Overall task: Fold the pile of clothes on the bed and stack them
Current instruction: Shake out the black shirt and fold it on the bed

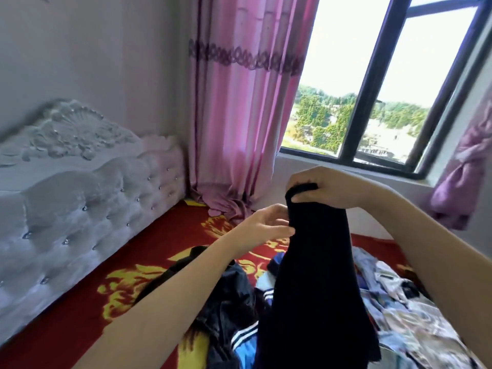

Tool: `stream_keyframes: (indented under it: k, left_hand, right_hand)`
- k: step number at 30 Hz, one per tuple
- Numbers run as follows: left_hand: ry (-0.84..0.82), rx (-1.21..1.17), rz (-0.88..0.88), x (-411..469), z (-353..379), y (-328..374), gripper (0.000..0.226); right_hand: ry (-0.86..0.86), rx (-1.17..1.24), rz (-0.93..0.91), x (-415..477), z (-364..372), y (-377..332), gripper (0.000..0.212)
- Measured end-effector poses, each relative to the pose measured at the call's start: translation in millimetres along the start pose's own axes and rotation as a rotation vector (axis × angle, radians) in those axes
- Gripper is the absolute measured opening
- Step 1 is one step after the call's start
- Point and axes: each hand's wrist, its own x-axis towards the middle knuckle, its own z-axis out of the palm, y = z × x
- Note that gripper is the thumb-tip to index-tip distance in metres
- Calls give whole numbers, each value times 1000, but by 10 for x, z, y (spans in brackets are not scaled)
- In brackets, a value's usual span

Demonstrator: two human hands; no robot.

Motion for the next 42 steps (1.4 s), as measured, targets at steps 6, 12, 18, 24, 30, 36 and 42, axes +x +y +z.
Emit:
stream_keyframes:
  k: [6,12,18,24,30,36,42]
  left_hand:
    - [-81,25,-38,230,306,-85,29]
    - [-284,198,-248,259,327,-430,39]
    - [-244,358,-384,89,53,-691,31]
    - [-4,423,-286,-184,-306,-718,25]
    - [412,268,-50,-379,-618,-512,21]
    - [457,60,24,-413,-659,-201,24]
    - [304,-28,-28,-579,-772,39,77]
  right_hand:
    - [191,134,54,-383,-186,144,27]
    - [495,305,158,-677,-357,358,21]
    - [600,448,239,-879,-266,634,18]
    - [591,520,350,-942,-51,885,18]
    - [593,625,380,-928,146,995,50]
    - [635,677,315,-868,236,1053,59]
    - [715,608,247,-860,210,992,46]
